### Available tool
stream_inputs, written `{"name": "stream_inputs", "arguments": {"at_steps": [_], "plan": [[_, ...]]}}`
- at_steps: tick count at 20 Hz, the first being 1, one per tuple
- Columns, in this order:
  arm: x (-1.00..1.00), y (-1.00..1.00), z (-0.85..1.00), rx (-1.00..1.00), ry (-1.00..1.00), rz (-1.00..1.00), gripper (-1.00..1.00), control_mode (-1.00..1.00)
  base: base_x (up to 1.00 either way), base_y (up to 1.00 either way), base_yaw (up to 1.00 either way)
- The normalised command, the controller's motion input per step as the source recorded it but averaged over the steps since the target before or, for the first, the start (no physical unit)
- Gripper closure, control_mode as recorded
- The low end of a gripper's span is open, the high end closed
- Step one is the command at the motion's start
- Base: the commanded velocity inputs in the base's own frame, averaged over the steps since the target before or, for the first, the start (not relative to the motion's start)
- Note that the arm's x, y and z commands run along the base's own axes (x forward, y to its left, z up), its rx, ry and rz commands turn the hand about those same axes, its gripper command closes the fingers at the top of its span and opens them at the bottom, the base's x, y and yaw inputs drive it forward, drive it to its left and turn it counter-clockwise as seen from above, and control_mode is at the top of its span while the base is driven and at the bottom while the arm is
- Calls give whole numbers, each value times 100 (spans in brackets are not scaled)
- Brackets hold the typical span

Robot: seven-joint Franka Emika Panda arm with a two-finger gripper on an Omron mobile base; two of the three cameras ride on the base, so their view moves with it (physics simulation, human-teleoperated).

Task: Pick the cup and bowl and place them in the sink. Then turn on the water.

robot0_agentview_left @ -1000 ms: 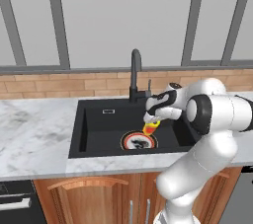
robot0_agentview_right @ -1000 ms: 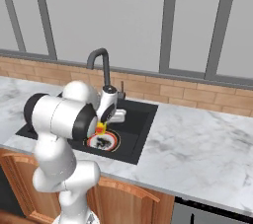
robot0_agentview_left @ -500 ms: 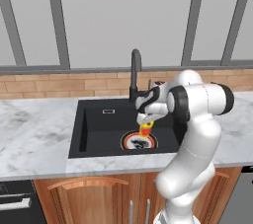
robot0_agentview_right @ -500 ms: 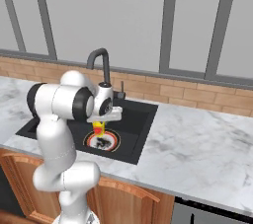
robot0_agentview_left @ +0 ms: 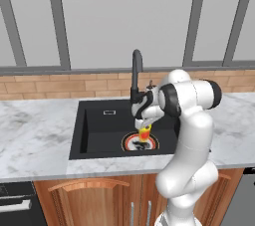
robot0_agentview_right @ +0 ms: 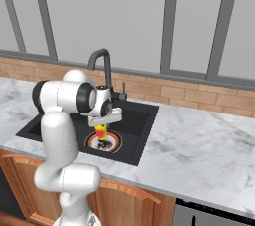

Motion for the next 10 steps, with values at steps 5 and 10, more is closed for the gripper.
{"name": "stream_inputs", "arguments": {"at_steps": [5,10], "plan": [[16,0,-35,-2,0,7,100,-100,0,0,0],[15,0,-34,0,0,7,100,-100,0,0,0]]}}
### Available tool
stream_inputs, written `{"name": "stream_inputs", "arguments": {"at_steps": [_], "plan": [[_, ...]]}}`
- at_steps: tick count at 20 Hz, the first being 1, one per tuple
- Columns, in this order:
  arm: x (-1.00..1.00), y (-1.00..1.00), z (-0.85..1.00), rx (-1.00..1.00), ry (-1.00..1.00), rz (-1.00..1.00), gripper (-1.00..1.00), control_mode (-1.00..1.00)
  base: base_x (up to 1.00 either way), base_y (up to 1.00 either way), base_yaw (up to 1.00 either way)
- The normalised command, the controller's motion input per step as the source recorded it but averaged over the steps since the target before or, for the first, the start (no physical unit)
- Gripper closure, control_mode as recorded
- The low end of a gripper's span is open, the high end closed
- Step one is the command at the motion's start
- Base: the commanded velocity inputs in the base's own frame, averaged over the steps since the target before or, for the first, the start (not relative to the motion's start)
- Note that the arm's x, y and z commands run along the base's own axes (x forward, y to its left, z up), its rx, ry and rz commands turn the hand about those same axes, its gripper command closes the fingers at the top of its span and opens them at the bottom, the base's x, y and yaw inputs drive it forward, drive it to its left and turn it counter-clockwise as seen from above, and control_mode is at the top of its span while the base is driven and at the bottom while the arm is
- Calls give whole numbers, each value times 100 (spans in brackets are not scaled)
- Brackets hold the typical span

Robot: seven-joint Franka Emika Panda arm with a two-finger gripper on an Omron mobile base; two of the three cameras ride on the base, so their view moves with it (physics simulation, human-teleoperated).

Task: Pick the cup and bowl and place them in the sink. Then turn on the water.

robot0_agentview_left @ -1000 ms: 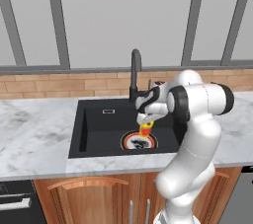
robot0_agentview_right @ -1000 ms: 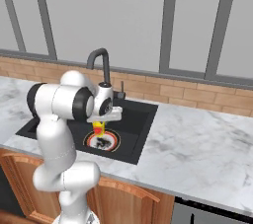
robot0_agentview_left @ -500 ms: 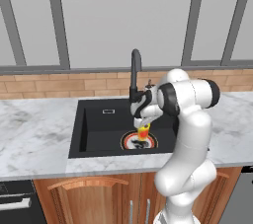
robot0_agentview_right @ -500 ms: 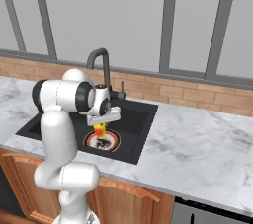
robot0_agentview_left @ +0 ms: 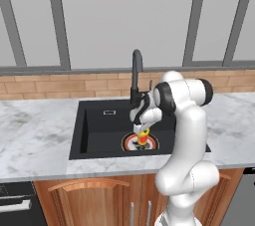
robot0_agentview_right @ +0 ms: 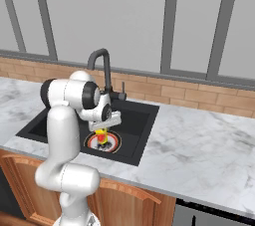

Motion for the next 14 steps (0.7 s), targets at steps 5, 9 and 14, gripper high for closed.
{"name": "stream_inputs", "arguments": {"at_steps": [5,9,14], "plan": [[13,0,-32,0,0,5,100,-100,0,0,0],[11,0,-27,0,0,4,100,-100,0,0,0],[9,0,-26,0,-3,3,100,-100,0,0,0]]}}
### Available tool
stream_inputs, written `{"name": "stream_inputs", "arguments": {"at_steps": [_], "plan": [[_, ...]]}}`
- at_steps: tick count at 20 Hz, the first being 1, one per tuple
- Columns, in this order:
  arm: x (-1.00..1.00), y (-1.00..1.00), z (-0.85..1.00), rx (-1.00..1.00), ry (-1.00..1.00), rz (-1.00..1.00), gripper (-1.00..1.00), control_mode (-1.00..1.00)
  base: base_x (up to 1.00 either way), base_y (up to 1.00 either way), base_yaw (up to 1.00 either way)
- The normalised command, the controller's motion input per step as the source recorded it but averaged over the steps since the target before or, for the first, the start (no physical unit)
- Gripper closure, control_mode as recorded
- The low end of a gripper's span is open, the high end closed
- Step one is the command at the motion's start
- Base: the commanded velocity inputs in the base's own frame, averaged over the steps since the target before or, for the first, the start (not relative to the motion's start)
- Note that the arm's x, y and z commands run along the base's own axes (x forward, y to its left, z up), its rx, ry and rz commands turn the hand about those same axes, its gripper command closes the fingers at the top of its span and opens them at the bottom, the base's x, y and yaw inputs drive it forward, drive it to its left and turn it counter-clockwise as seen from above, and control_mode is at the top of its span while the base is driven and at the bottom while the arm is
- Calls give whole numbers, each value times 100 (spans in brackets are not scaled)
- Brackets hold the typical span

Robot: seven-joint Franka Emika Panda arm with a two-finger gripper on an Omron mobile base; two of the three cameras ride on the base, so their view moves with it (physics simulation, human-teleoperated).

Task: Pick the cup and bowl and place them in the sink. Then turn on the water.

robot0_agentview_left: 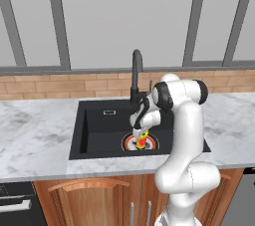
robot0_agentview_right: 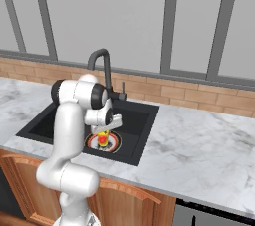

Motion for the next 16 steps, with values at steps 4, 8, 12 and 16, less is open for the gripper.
{"name": "stream_inputs", "arguments": {"at_steps": [4,8,12,16], "plan": [[3,0,-23,0,-8,1,100,-100,0,0,0],[0,0,-20,0,-9,0,100,-100,0,0,0],[-1,0,-18,0,-8,0,-100,-100,0,0,0],[0,0,-7,0,-2,0,-100,-100,0,0,0]]}}
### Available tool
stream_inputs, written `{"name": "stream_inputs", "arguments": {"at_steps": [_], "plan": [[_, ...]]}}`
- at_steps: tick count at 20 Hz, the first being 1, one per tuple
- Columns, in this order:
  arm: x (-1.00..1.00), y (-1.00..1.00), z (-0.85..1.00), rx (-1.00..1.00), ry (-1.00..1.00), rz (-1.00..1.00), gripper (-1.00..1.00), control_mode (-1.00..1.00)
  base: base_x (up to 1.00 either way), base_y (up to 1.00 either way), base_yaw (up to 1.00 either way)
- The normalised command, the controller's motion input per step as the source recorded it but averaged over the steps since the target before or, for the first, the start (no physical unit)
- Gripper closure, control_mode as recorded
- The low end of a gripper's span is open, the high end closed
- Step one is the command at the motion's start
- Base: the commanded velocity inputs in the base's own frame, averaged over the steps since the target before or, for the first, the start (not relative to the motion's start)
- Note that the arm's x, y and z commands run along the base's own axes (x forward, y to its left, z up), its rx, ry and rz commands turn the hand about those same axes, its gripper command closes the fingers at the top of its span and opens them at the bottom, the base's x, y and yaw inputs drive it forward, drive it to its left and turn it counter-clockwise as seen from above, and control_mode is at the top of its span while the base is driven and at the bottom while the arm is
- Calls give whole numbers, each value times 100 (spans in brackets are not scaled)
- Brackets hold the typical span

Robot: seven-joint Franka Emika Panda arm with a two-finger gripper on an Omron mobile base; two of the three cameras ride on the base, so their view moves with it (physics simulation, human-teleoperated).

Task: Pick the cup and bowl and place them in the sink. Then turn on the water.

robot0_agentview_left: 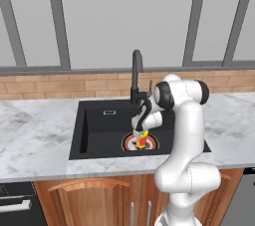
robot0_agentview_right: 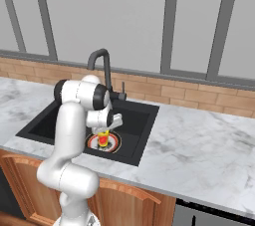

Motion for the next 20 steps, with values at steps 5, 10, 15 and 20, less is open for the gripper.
{"name": "stream_inputs", "arguments": {"at_steps": [5,10,15,20], "plan": [[0,0,0,0,0,0,-100,-100,0,0,0],[0,0,6,0,1,0,-100,-100,0,0,0],[0,-1,10,0,0,0,-100,-100,0,0,0],[-1,0,15,0,0,0,-100,-100,0,0,0]]}}
